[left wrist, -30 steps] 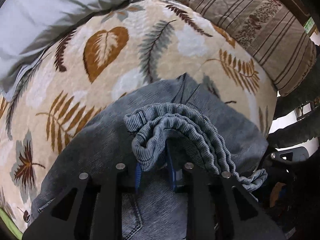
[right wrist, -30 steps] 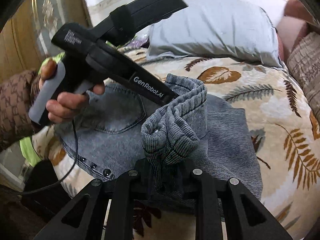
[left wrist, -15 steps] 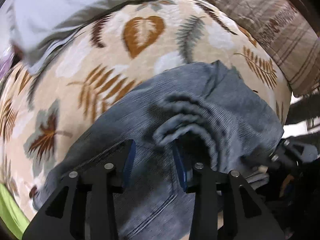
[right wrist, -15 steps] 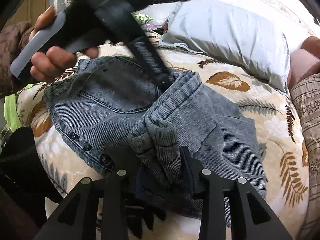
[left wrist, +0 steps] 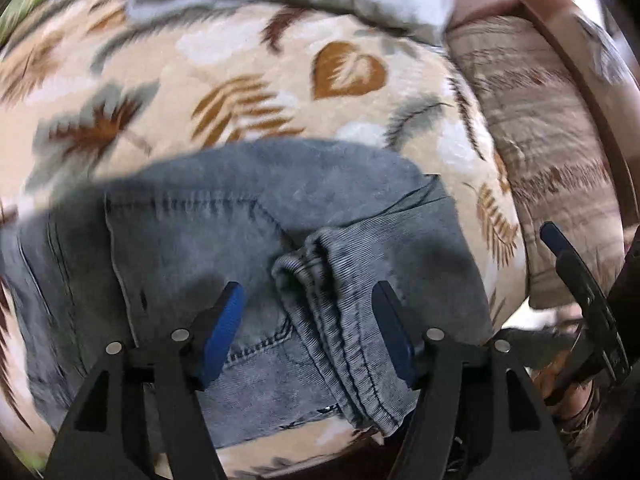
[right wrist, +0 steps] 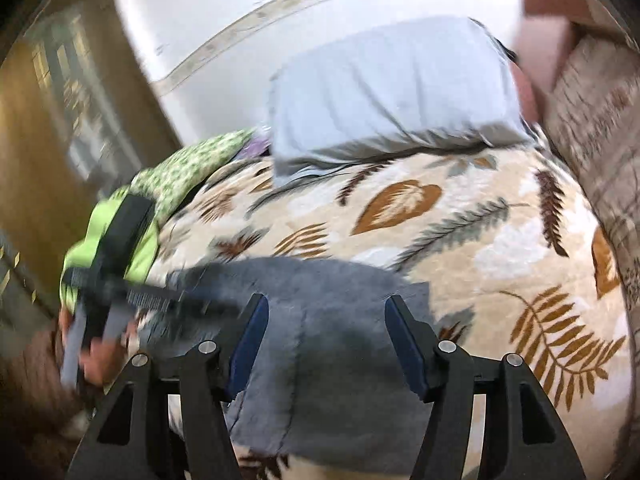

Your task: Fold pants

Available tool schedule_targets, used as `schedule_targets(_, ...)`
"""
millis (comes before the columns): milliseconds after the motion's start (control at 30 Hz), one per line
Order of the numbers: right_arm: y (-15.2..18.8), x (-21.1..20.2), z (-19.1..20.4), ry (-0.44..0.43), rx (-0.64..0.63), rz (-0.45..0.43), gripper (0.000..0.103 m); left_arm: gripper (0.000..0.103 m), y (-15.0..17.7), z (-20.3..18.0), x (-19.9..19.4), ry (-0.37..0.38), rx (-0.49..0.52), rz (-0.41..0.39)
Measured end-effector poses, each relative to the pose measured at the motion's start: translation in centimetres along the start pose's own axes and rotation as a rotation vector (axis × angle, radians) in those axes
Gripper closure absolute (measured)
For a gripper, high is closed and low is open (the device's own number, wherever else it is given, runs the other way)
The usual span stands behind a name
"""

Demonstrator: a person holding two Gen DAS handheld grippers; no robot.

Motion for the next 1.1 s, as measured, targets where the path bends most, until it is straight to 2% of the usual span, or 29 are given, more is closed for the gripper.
schedule_targets(133,-0.9,3.6,-2.2,0.010,0.045,0.118,0.040,0.037,0.1,0.7,1.1,0.039,-0.098,0.058)
schedule_targets(300,-0.4,7.6,-4.9,0.066,0.115,0.209,0.040,0.037,-0.5,-0.7,3.0,0.018,-0.093,0.097)
schedule_targets(400,0.1,9.1,-5.4,0.074,0.121,0.251,0.040,0.037,-0.8,-0.9,4.2,0.036,-0.115,0.123)
schedule_targets(467,0.4,10.2,-5.6,0.082,0.114,0.273,0.040,0.034,-0.8,-1.0,4.6,0.048,-0.131,0.111)
schedule_targets(500,0.5,10.6,-5.6,0.080,0.109,0.283,0.047,0.033,-0.8,-1.2,4.6,0.056,-0.136,0.100)
schedule_targets(533,0.7,10.9,-5.6,0.075,0.101,0.288,0.066,0.033,-0.8,-1.4,4.6,0.066,-0.136,0.090)
schedule_targets(600,0.8,11.1,-5.6,0.093,0.067,0.286,0.079,0.057,-1.0,-1.7,4.7,0.108,-0.144,0.078)
schedule_targets(633,0.8,11.0,-5.7,0.091,0.061,0.276,0.085,0.082,-1.0,-2.0,4.9,0.129,-0.144,0.086)
schedule_targets(667,0.7,10.7,-5.9,0.086,0.063,0.258,0.088,0.086,-1.2,-2.4,5.2,0.137,-0.137,0.098)
schedule_targets(733,0.4,9.9,-6.4,0.079,0.075,0.226,0.093,0.087,-1.5,-3.2,5.1,0.110,-0.114,0.073)
schedule_targets(900,-0.7,8.8,-7.3,0.065,0.065,0.198,0.095,0.088,-3.2,-4.9,2.8,0.129,-0.051,-0.022)
schedule_targets(967,-1.1,8.7,-7.6,0.064,0.068,0.189,0.095,0.088,-4.1,-5.4,1.8,0.111,-0.023,-0.075)
schedule_targets(1000,-1.3,8.8,-7.7,0.067,0.070,0.183,0.095,0.088,-4.6,-5.4,1.7,0.091,-0.019,-0.084)
schedule_targets(1100,-1.5,9.6,-8.5,0.076,0.086,0.186,0.096,0.088,-5.2,-4.1,3.3,0.086,-0.064,-0.032)
Point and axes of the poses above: each gripper's, at about its wrist camera, not at the fingertips, and x roughly the way its jaws point, z to its left, y to its underside, the point moved 1 cm from there along x, roughly the way its jaws point, and after that the axes turned 5 degrees about z, right-handed, at the moved point
